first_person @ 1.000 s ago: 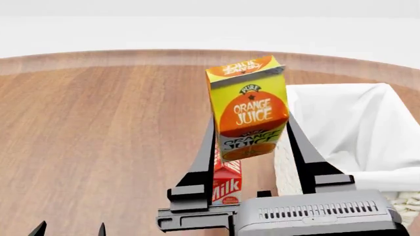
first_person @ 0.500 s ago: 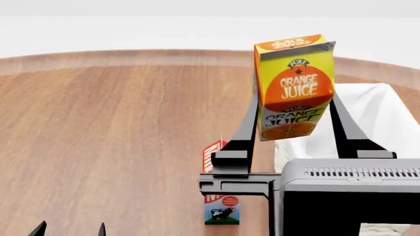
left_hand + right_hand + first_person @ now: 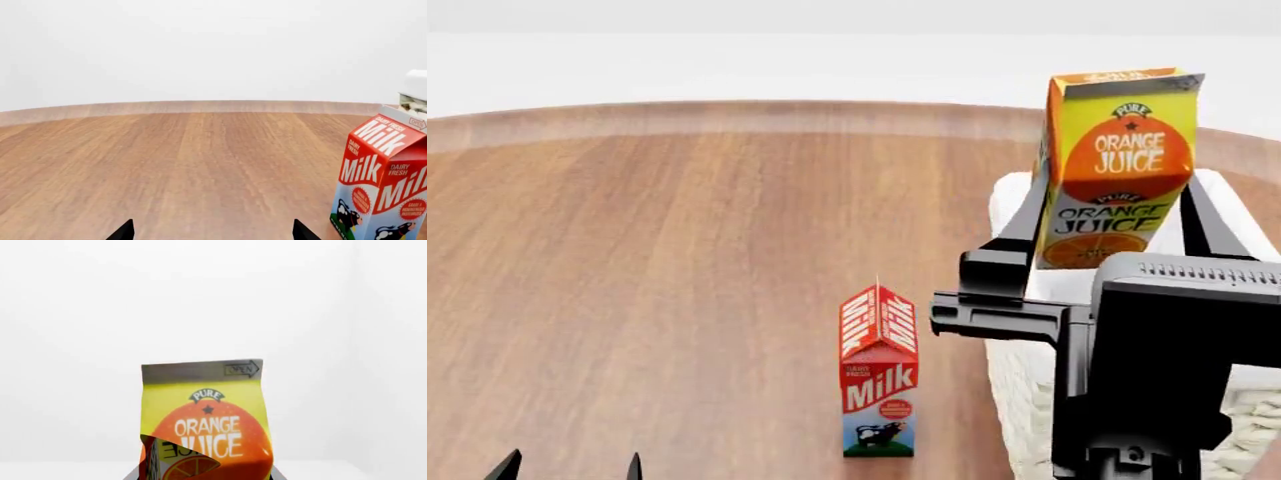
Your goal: Pick up the orange juice, and put it in the basket.
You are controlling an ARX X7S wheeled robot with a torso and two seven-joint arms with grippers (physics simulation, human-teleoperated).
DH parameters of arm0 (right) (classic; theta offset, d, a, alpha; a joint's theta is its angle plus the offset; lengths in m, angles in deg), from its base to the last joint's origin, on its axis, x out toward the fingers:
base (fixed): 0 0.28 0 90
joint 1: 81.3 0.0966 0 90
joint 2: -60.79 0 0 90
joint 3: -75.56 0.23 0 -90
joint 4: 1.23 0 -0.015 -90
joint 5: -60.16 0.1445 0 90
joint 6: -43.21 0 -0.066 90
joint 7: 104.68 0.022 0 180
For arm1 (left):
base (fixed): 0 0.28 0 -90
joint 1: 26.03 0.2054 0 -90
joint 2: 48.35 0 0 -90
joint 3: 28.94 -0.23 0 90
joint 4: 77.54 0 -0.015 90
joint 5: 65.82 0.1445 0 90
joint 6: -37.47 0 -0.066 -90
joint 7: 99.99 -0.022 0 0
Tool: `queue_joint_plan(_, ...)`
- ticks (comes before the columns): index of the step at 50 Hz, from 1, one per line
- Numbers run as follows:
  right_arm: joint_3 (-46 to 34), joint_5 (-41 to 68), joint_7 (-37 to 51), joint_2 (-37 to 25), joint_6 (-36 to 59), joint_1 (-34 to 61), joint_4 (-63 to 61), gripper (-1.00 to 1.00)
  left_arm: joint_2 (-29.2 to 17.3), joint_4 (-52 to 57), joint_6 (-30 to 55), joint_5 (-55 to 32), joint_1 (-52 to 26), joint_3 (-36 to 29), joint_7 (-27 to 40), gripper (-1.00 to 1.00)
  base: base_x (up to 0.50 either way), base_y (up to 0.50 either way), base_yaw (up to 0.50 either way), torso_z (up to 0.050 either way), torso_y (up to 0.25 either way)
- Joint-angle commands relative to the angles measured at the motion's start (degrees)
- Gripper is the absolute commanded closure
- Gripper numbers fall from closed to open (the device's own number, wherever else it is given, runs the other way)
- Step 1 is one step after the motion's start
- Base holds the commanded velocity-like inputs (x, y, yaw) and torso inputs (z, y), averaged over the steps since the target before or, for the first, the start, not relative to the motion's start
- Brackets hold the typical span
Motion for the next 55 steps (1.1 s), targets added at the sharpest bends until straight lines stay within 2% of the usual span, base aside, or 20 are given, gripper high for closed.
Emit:
queue_joint_plan(1, 1.1, -2.6, -2.1, -0.7, -2.3, 1.3, 5.4, 1.0, -0.1, 0.0, -0.1, -0.1, 0.0, -0.2, 0.1, -1.0, 0.0, 0.0, 0.0, 0.0, 0.0)
queue_joint_plan(37, -1.4, -5.3, -7.9, 0.9, -12.4, 7.0, 32.0, 1.0, -0.4, -0.1, -0.2, -0.4, -0.2, -0.6, 0.5, -1.0, 0.0, 0.0, 0.0, 0.0, 0.001)
queue_joint_plan(55, -2.2, -6.9, -8.0, 1.7, -15.1, 8.8, 38.5, 1.0, -0.6, -0.1, -0.3, -0.6, -0.2, -0.8, 0.7, -1.0, 0.0, 0.0, 0.0, 0.0, 0.001)
